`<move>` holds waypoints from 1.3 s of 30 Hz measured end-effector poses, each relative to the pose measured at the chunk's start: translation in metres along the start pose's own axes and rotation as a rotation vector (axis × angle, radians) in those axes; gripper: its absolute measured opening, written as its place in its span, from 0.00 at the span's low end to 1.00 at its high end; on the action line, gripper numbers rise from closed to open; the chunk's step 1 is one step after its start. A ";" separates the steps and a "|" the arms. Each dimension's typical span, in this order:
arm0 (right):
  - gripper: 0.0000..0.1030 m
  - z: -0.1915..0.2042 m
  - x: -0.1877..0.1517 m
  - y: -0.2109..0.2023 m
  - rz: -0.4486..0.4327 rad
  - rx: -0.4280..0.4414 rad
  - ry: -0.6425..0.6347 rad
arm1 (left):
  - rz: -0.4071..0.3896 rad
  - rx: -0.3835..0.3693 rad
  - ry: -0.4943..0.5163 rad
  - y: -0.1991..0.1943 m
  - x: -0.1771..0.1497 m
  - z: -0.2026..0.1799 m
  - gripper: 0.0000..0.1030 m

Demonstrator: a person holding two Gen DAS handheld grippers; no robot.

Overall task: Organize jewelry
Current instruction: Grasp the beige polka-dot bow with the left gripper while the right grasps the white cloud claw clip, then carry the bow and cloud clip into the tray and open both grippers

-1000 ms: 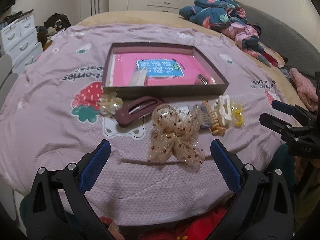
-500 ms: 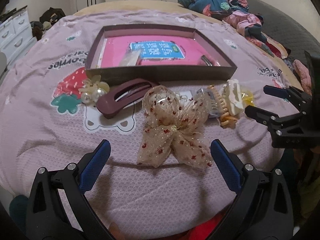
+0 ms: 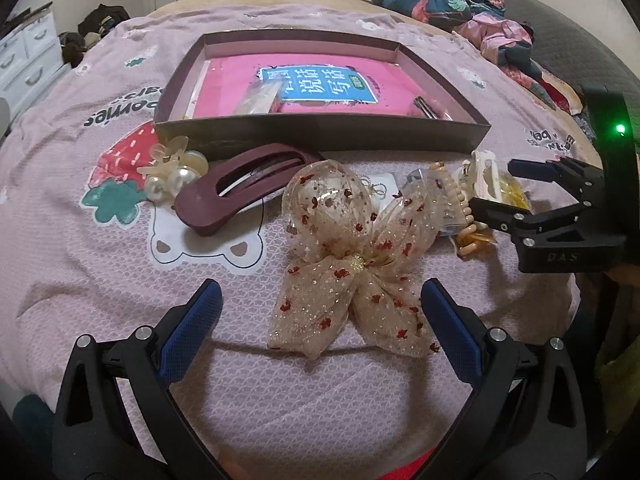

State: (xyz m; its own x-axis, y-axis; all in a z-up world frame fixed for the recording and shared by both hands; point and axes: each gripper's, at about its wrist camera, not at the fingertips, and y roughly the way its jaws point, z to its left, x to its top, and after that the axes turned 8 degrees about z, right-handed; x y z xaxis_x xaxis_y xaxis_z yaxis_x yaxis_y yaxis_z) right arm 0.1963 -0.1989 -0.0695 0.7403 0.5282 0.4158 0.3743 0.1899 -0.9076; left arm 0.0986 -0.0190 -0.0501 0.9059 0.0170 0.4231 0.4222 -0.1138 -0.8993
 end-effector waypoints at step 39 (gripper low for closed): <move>0.65 -0.037 -0.021 -0.105 -0.183 0.090 0.268 | 0.010 -0.072 0.036 -0.060 0.014 0.010 0.10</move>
State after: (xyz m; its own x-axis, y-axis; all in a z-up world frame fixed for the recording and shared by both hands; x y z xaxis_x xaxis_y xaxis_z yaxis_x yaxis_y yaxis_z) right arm 0.1621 -0.2602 0.0191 0.7901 0.2447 0.5621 0.4729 0.3402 -0.8128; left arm 0.0861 -0.0022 0.0088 0.9076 -0.0199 0.4193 0.4088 -0.1848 -0.8937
